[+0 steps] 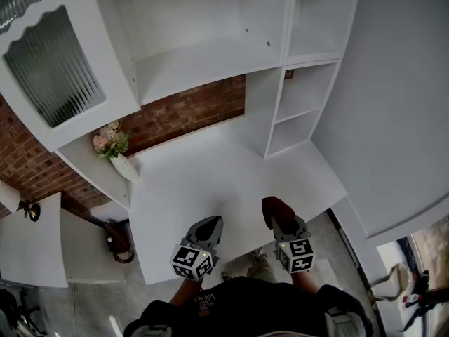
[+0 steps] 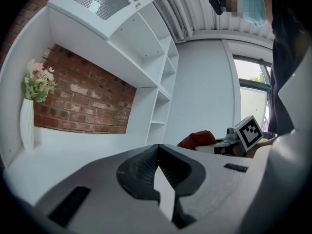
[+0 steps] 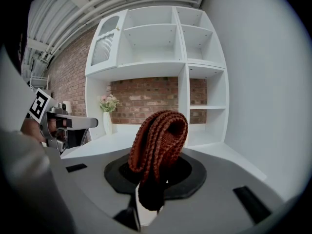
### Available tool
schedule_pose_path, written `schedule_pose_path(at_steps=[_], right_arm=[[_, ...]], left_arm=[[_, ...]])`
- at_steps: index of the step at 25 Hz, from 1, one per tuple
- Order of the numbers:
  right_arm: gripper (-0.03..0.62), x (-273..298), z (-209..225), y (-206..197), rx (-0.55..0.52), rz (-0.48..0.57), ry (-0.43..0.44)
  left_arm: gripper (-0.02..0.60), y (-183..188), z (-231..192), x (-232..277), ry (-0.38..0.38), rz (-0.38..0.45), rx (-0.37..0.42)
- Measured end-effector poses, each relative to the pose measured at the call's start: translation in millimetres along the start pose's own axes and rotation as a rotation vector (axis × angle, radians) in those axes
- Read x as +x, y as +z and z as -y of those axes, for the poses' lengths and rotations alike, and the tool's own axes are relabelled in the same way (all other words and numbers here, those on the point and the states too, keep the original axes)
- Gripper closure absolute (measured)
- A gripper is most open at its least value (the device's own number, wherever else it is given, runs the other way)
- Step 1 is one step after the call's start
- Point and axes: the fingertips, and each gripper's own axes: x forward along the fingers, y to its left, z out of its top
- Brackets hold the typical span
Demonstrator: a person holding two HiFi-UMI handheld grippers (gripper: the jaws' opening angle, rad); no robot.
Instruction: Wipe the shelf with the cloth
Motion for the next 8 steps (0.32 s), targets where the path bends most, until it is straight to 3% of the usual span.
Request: schedule_pose_path(at_steps=[8], right_arm=[[0.505, 0.3, -0.6, 4.9, -0.005, 0.008, 0.004]], left_arm=[[0.575, 4.7, 1.7, -0.4, 0.001, 0.01, 0.007]])
